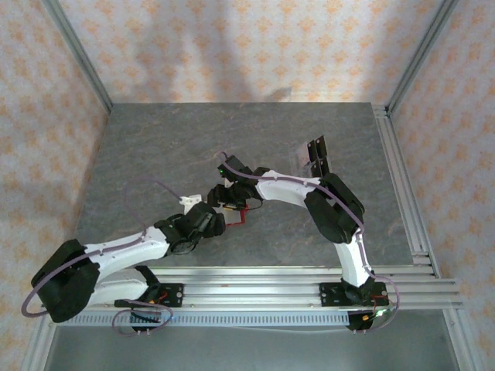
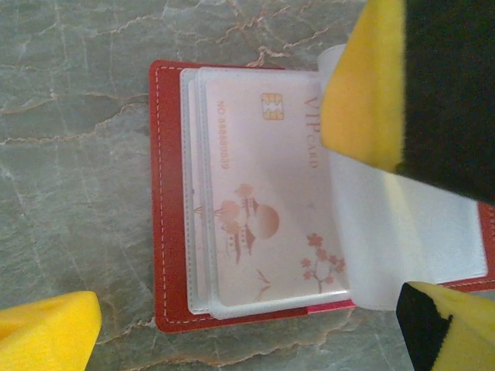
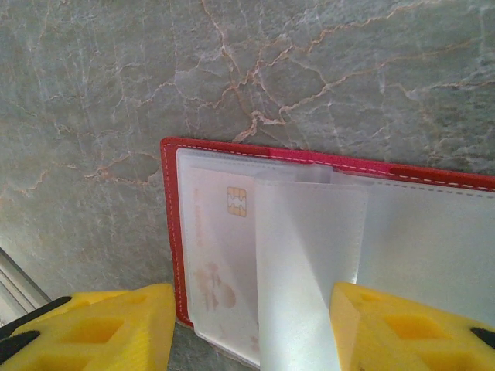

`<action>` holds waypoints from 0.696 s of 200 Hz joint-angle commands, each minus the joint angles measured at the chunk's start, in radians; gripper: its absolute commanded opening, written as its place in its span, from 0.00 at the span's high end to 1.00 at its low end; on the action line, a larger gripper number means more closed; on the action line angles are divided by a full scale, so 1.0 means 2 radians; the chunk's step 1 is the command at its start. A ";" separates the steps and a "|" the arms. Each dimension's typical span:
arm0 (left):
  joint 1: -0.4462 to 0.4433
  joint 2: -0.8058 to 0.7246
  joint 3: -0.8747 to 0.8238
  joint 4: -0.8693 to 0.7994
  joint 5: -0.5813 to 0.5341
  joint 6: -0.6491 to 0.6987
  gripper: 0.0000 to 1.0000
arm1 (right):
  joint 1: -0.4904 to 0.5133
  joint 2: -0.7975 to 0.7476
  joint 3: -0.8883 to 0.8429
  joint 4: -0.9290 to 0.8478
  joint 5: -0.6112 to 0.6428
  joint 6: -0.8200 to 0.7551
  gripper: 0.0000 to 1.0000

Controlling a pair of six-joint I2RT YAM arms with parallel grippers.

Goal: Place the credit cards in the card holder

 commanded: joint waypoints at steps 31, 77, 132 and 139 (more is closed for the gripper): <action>-0.009 0.022 0.019 -0.001 -0.055 -0.020 0.00 | 0.003 0.004 0.008 0.007 -0.005 0.005 0.45; -0.010 0.027 0.018 -0.008 -0.070 -0.026 0.00 | 0.003 -0.004 0.012 0.001 0.000 0.001 0.45; -0.010 0.039 0.014 -0.007 -0.070 -0.030 0.00 | -0.011 -0.053 -0.003 -0.005 0.032 -0.003 0.44; -0.011 0.040 0.013 -0.007 -0.070 -0.030 0.00 | -0.013 -0.057 -0.007 -0.008 0.038 -0.004 0.44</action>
